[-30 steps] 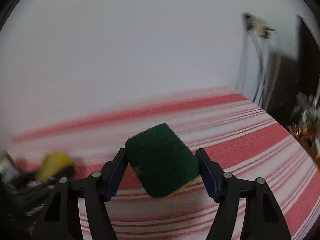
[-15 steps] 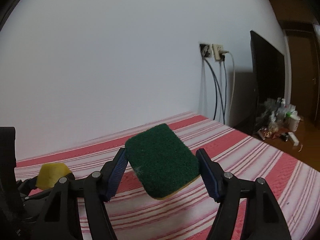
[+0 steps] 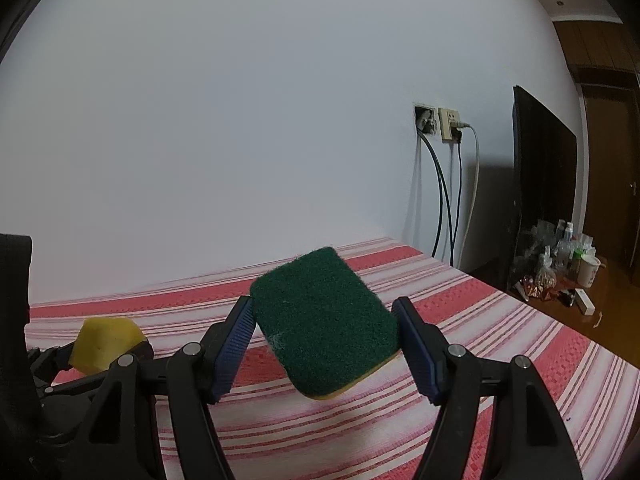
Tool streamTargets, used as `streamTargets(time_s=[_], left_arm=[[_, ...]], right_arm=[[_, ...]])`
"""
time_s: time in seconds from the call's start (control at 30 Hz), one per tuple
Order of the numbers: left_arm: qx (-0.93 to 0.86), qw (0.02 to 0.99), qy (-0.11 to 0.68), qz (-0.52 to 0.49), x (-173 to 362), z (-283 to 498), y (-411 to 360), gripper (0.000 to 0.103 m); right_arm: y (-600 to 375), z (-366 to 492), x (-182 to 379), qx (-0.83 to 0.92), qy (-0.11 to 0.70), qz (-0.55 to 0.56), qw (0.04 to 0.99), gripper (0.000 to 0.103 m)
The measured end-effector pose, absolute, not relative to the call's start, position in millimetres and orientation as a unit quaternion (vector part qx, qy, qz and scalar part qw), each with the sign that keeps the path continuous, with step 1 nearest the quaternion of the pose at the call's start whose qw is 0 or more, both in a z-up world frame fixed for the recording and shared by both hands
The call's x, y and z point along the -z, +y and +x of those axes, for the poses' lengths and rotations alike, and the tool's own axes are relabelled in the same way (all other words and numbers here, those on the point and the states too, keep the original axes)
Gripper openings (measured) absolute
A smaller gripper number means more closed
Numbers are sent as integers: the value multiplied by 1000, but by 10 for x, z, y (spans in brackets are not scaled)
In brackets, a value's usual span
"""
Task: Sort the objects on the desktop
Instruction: 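Carry both sponges over the tin with both grippers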
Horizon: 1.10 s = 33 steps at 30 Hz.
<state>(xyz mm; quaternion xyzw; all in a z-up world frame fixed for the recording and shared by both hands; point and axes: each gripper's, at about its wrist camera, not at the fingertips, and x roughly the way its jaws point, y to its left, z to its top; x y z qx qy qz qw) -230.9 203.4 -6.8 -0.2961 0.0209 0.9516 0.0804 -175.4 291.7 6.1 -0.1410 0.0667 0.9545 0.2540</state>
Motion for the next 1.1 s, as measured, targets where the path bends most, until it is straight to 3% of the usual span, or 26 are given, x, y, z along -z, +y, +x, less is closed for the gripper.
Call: streamTargets(time_s=[1.1], left_arm=[[-966, 68, -13, -249, -22, -1576, 1401, 67]], right_arm=[[2459, -1204, -24, -963, 125, -110, 212, 72]])
